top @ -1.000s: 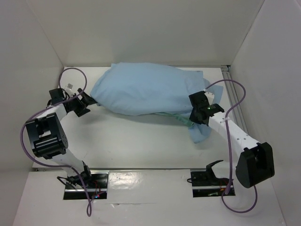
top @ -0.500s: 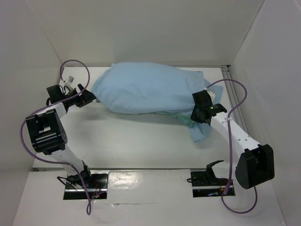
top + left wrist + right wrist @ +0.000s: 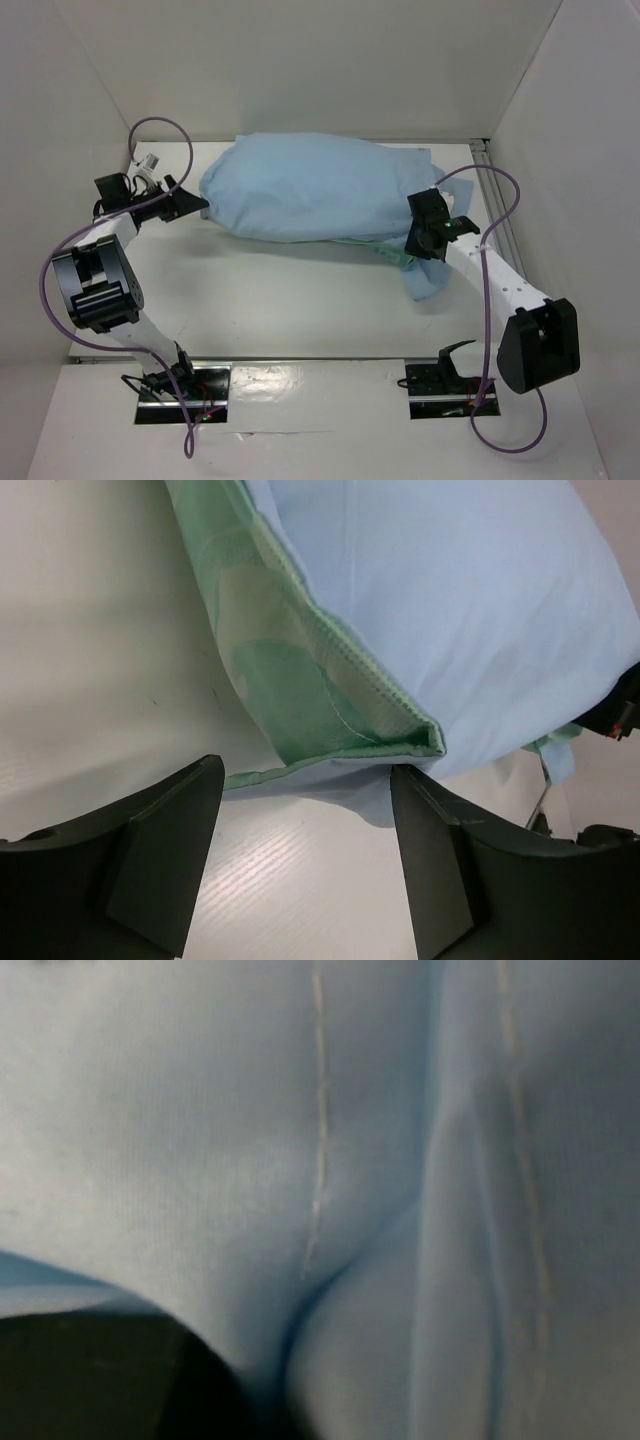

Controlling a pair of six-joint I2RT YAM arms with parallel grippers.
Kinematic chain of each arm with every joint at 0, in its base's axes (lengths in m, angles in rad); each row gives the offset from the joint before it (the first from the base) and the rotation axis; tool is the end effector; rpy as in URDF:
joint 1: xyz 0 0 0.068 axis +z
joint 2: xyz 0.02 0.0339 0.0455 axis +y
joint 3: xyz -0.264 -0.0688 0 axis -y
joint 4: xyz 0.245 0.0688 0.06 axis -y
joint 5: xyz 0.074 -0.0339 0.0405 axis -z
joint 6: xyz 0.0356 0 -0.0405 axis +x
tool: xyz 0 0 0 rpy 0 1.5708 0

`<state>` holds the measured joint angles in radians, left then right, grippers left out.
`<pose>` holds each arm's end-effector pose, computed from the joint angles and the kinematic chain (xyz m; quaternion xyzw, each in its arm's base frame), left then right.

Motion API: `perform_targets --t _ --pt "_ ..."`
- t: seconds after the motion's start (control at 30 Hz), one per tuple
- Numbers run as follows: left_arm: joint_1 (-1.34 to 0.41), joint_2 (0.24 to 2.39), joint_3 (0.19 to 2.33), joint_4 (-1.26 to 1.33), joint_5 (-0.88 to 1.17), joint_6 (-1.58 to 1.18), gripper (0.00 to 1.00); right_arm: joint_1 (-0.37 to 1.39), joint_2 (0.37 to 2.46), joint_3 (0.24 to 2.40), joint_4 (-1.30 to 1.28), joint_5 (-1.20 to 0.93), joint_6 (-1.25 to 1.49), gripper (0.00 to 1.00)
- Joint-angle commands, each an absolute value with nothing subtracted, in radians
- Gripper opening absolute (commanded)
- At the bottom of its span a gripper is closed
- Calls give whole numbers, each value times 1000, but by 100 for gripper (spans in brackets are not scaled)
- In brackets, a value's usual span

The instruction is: Put the pillow into the pillowcase

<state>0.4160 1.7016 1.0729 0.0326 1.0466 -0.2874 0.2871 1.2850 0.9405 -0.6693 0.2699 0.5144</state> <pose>0.3453 0.1188 0.2281 -0.0440 0.7991 -0.4146 0.4331 0.2460 0.0627 0.2486 0.1448 0.9424 -0.0128 0.3013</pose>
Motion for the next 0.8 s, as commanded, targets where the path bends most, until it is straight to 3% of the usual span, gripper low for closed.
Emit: perform_targets --t 0.0,0.13,0.2,0.27,0.3,0.33,0.37,0.43,0.63,0.77 --pt "402 1724 1109 -15 1104 -236 81 281 1295 992 -591 253 495 0" --pt "359 1747 1130 -38 1143 -236 81 281 1304 1002 -591 244 495 0" --pt "339 1758 1144 -64 1169 -216 71 272 1313 1002 -581 244 495 0" --pt "325 1767 1156 -74 1206 -216 54 272 1313 1002 -581 244 495 0" --pt "325 1767 1157 -74 1242 -238 36 272 1313 1002 -581 244 495 0" --pt "325 1767 1157 -30 1268 -258 28 272 1313 1011 -581 235 495 0" --pt "325 1752 1146 -14 1281 -297 12 272 1322 1011 -581 235 495 0" --pt "339 1729 1146 -2 1316 -330 0 272 1322 1025 -581 245 495 0" --pt "382 1562 1183 202 1373 -662 0 238 1374 1229 -612 283 465 0" --pt "518 1448 1183 636 1281 -1148 0 175 1352 1420 -669 366 430 0"
